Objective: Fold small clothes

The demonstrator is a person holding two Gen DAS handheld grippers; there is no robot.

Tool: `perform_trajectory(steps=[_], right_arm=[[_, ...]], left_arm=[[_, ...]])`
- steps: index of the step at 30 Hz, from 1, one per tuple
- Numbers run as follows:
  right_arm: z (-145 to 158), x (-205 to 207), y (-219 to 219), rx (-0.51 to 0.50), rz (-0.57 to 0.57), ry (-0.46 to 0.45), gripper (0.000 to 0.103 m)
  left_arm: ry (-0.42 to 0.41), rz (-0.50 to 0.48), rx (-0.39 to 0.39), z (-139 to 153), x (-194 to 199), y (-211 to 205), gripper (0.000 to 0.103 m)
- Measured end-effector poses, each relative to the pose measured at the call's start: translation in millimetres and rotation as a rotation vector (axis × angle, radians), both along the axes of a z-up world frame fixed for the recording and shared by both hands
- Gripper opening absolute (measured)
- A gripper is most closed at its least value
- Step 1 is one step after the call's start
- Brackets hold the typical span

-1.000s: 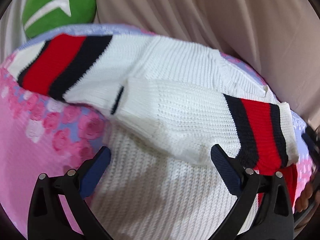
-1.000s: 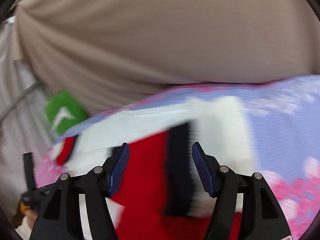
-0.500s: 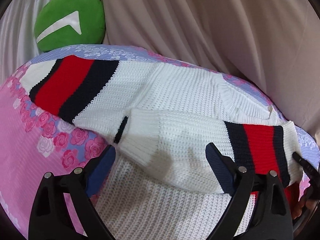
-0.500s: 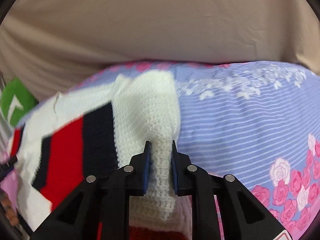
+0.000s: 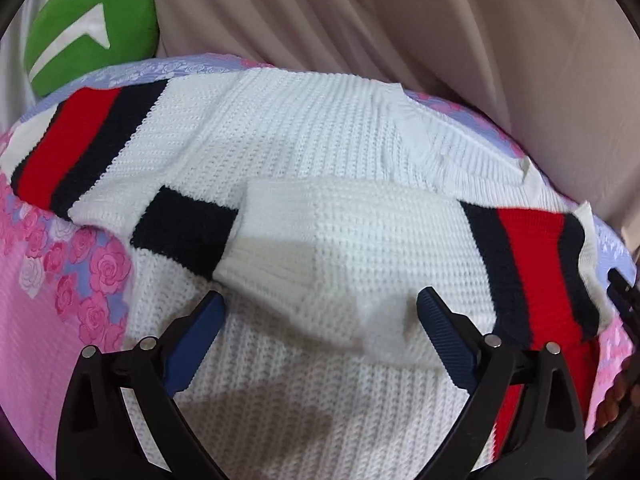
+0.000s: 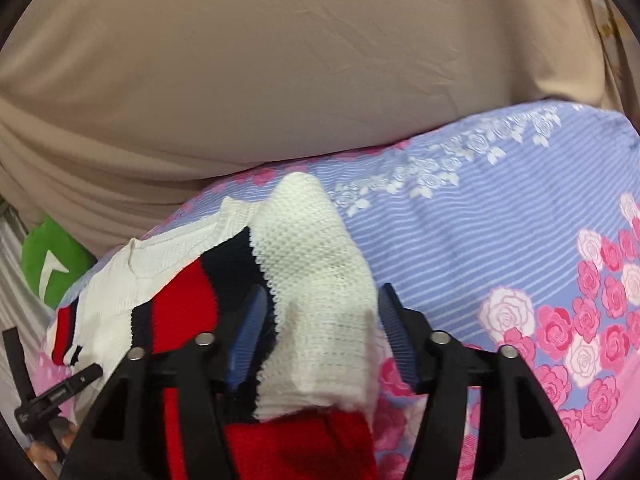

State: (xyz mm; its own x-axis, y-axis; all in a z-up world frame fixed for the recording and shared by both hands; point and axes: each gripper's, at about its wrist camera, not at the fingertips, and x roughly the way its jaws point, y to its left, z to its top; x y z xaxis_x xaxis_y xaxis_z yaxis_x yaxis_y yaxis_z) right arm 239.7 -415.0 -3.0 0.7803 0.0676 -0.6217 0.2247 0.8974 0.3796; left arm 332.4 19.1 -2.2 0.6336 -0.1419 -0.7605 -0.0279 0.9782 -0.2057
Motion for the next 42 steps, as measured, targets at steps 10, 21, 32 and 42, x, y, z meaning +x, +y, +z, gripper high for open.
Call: perform_trajectory(steps=[10,21,32,42], right_arm=[[20.1,42.9,13.0,0.103,-0.054,-0.145,0.008],[12.1,15.6,2.0,0.009,-0.104,-0.053,0.019],[1.6,2.5,20.9,-0.041,0.010,0.030,0.008],[18.4,-36.1,52.9,-0.089,0.077,0.040,0.013]], left_arm=[[-0.160,0.059,-0.007,36.3,19.3,-0.6,0.009],[-0.123,0.024,0.047,22.1,24.3,0.9,0.027],[-0.110,0.016,0.215,3.9,9.0,-11.5,0.054],[-0.141,0.091,0.153,21.0,-21.6,42.7,0.056]])
